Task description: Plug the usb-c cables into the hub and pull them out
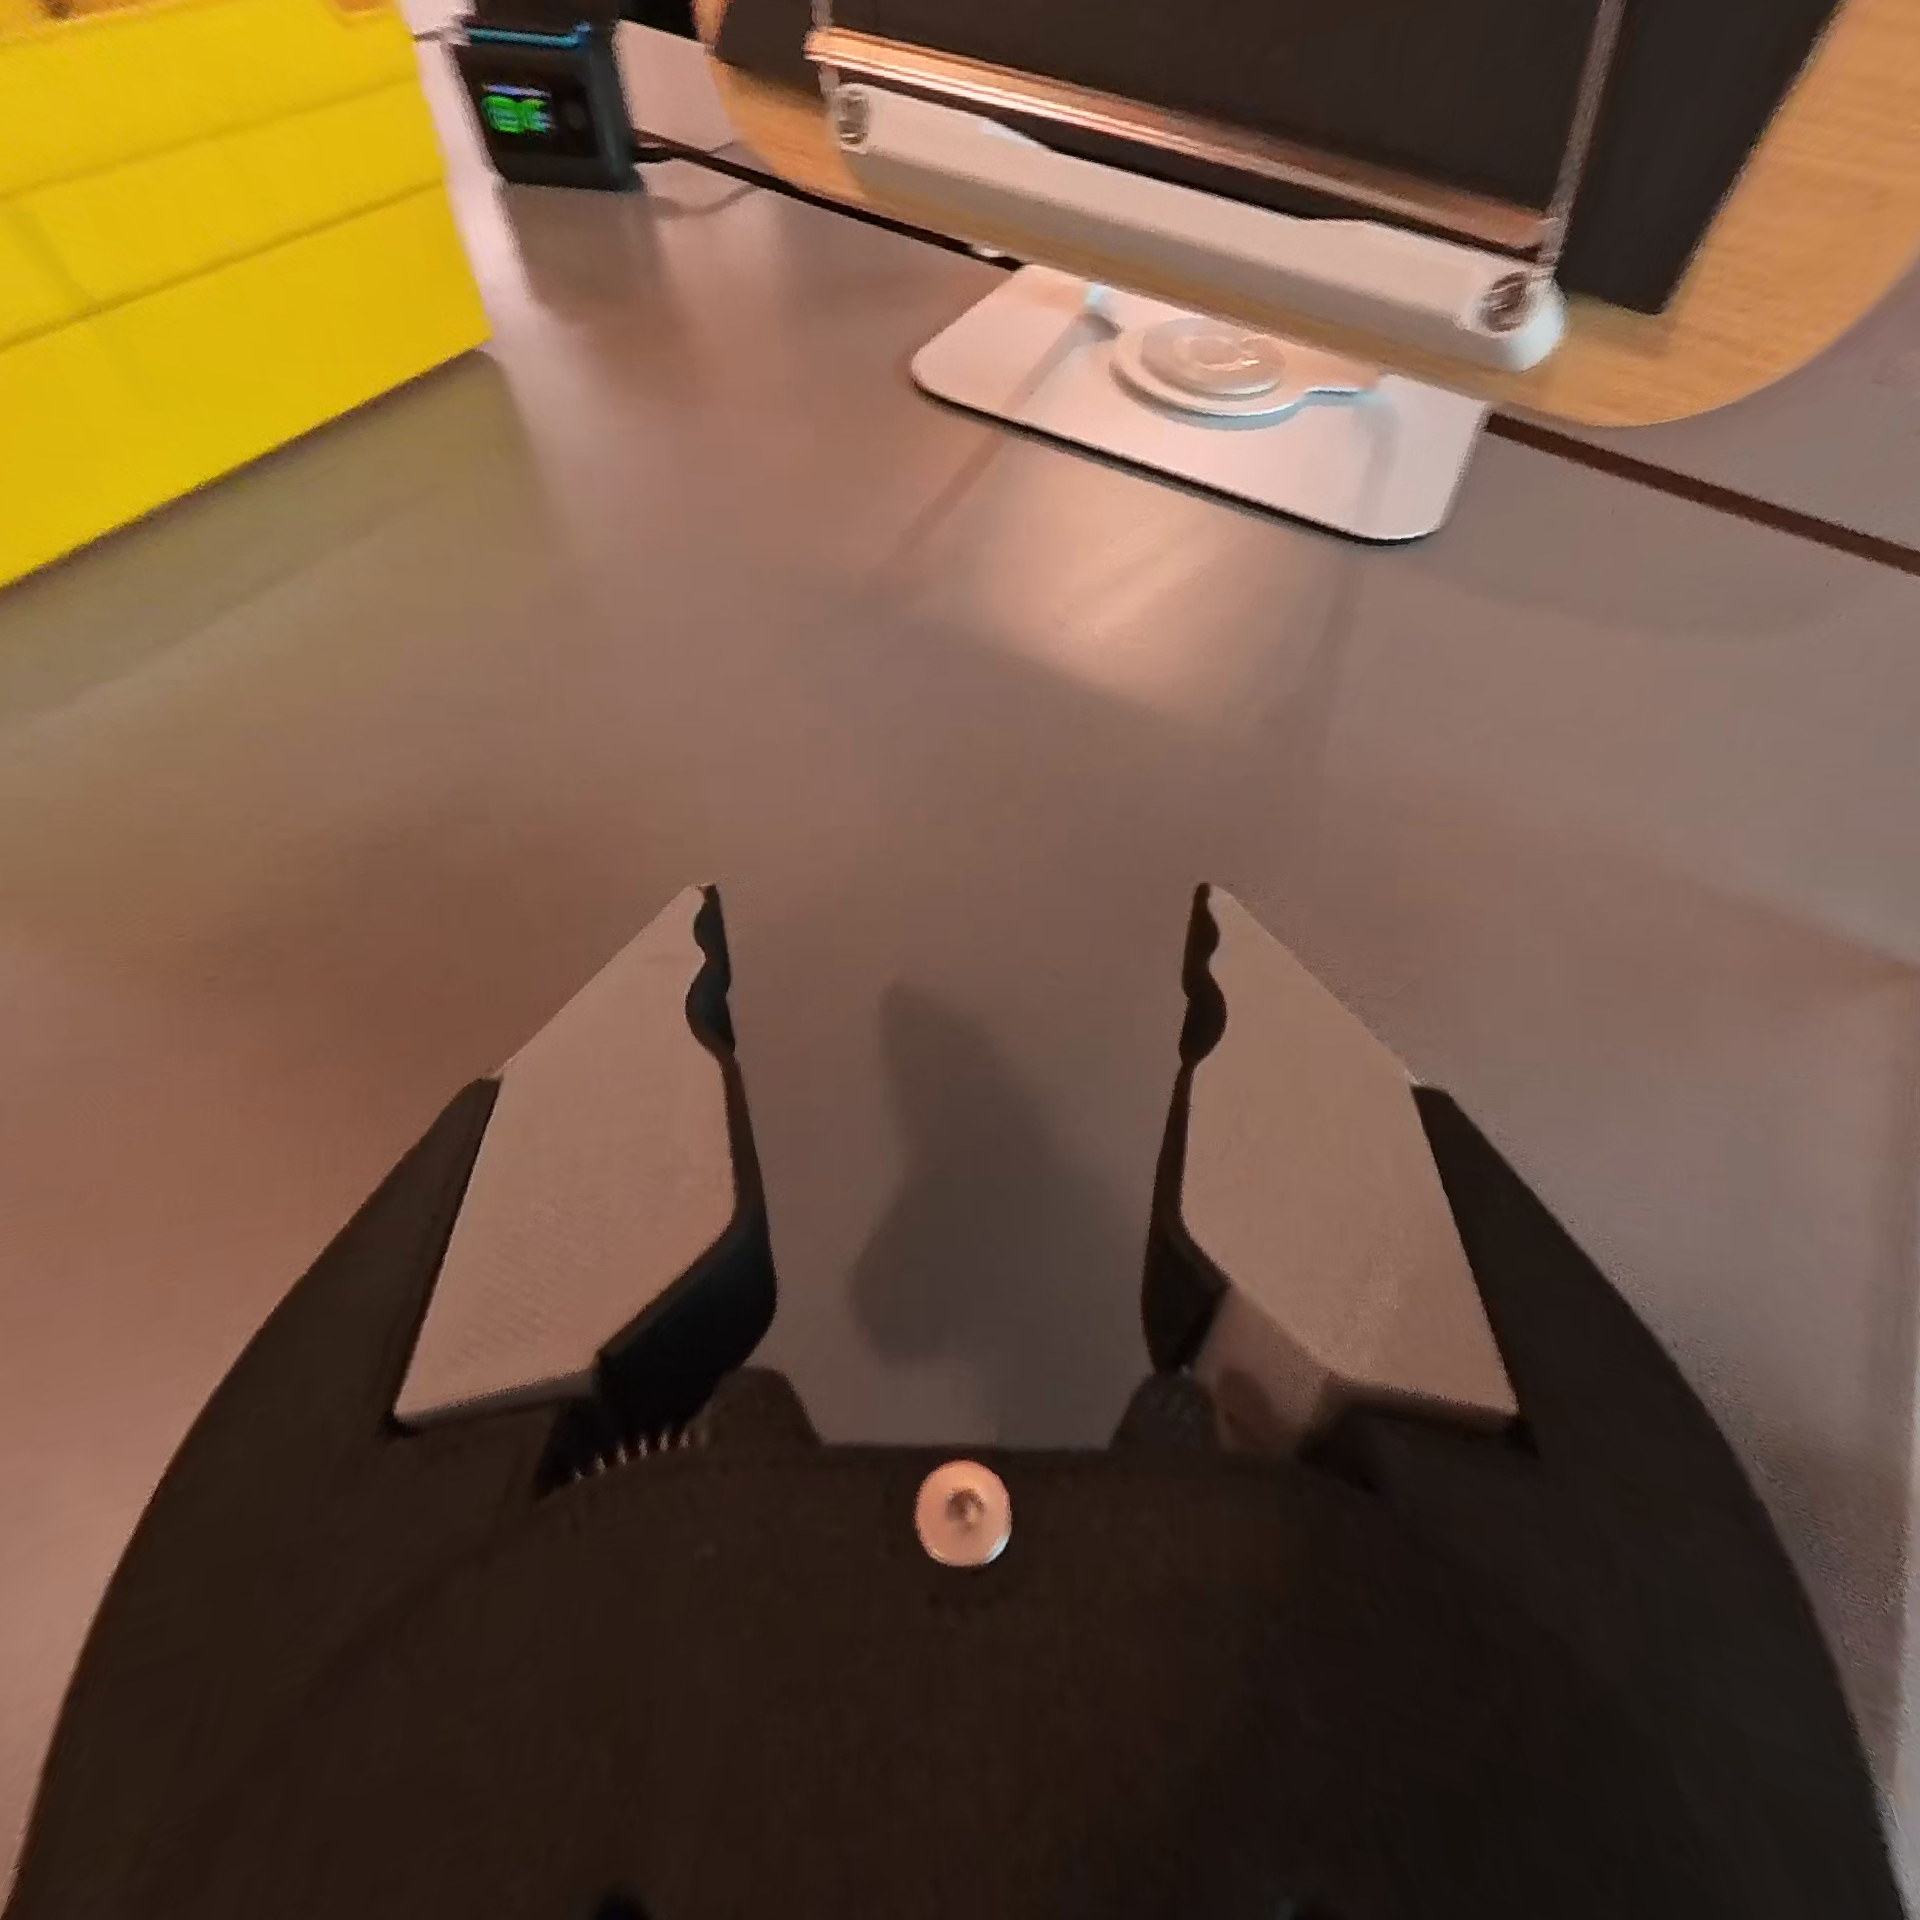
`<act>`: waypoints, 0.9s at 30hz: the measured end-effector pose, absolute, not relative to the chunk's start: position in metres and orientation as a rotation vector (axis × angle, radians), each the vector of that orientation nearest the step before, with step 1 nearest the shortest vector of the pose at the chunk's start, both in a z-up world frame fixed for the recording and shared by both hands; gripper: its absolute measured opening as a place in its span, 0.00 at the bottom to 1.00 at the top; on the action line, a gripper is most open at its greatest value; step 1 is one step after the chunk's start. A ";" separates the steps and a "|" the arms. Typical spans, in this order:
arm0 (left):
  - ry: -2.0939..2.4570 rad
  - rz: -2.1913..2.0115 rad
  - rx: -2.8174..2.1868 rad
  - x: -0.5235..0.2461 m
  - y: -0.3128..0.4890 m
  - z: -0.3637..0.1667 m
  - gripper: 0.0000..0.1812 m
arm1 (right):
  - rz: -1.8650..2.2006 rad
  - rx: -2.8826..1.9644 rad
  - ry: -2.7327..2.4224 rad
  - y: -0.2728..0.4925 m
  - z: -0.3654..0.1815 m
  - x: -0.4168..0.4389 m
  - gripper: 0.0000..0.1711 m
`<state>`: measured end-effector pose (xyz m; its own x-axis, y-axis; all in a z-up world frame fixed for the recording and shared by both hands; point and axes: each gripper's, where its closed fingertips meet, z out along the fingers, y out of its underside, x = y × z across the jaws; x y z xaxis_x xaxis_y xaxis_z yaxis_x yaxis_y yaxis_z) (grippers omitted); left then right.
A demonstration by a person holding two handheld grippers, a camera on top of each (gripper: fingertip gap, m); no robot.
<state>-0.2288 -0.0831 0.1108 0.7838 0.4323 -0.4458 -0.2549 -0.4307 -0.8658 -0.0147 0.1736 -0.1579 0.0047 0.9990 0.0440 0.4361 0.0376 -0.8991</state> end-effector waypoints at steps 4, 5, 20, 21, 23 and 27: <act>0.204 0.659 -1.772 -0.151 -0.048 0.147 0.00 | 1.105 -1.441 -1.621 0.150 -0.152 -0.012 0.52; 0.250 0.602 -1.757 -0.134 -0.042 0.155 0.00 | 1.147 -1.423 -1.634 0.145 -0.150 -0.011 0.51; 1.252 0.056 -1.793 0.064 0.001 0.023 0.00 | 1.521 -0.803 -2.061 0.067 -0.046 0.104 0.46; 1.272 0.048 -1.794 0.069 0.005 0.017 0.00 | 1.537 -0.789 -2.079 0.058 -0.047 0.104 0.47; 1.320 0.021 -1.790 0.080 0.010 0.009 0.00 | 1.517 -0.785 -2.156 0.042 -0.060 0.101 0.50; 1.372 0.012 -1.776 0.091 0.019 0.008 0.00 | 1.346 -0.778 -2.226 0.026 -0.092 0.081 0.39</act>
<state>0.0914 0.0194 0.0082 0.3932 -0.7811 -0.4850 -0.7897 -0.0167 -0.6132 0.0812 0.0265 -0.0924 -0.7534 0.6540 0.0681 0.2437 0.3738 -0.8949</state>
